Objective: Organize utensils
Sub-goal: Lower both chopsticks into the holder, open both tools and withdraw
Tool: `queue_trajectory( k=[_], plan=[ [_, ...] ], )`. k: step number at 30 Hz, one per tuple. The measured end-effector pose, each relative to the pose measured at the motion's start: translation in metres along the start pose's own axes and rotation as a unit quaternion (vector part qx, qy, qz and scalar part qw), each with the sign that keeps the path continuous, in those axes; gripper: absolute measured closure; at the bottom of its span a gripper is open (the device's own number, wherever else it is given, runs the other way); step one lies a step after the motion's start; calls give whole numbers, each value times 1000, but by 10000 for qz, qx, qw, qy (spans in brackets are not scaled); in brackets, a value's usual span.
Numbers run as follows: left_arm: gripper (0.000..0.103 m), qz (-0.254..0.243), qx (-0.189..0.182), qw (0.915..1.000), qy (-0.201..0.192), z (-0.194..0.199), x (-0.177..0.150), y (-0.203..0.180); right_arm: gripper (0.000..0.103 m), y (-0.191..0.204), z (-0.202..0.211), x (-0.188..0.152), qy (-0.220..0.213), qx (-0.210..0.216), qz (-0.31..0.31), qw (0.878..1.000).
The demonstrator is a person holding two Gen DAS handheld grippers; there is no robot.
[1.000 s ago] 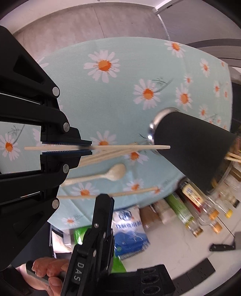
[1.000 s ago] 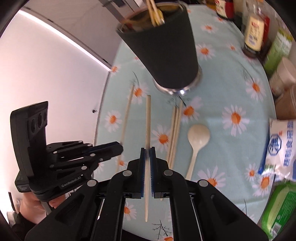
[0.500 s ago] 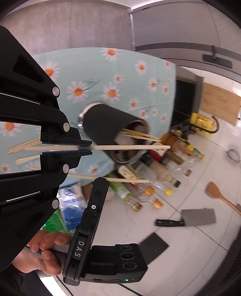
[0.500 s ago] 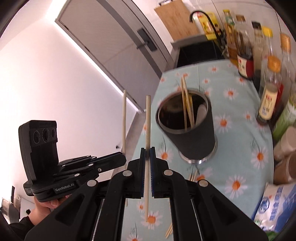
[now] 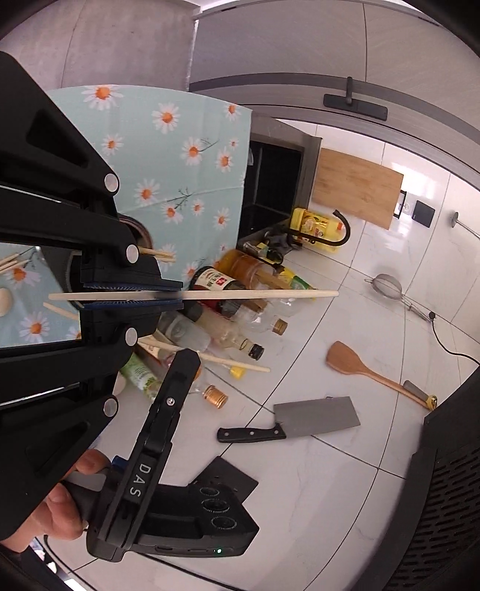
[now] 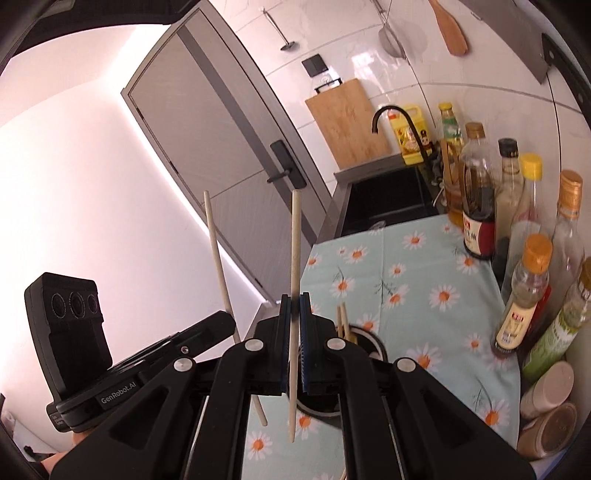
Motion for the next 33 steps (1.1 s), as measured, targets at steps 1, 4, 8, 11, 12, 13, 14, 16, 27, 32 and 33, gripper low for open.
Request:
queue_trajectory(
  k=[1,4,8,11,12,13,14,16,27,32,33],
  plan=[
    [99,-34,10,10000,-23,-2,2,0,97,-1,-1,4,-75,-6,7,10000],
    [99,-139,32,9997,-179,-10,8,0,97,-5,-3,16,-313,-59,70,9995],
    [99,-172,20,9996,-213,-20,8,2,97,-11,-10,20,-455,-238,163,9986],
    [99,-232,62,9995,-225,-26,5,4,97,-16,-23,13,-342,-314,182,9988],
    [99,-228,71,9995,-195,-29,3,5,97,-17,-26,11,-309,-331,186,9988],
    [99,-213,82,9996,-174,-32,1,6,97,-19,-30,8,-273,-357,179,9988],
    [99,-205,90,9996,-148,-35,-1,7,97,-21,-33,6,-243,-386,187,9988],
    [99,-216,141,9996,-71,-41,-4,10,97,-22,-36,3,-203,-431,204,9987],
    [98,-67,281,9992,285,-43,-17,23,86,-27,-31,3,-126,-441,48,9989],
    [98,11,269,9989,394,-38,-20,23,86,-19,-21,1,-111,-422,106,9990],
    [98,10,247,9988,417,-37,-21,22,86,-17,-19,0,-111,-411,115,9990]
  ],
)
Point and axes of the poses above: each gripper's, at about its wrist camera, not at the fingertips, and z roughly against the way its jaws point, y to its left, x to its top, the point moved 8 cm from there along -z, roughly the way its jaws point, and after that the axes turned 3 degrees about z, right-handed, at the moved point
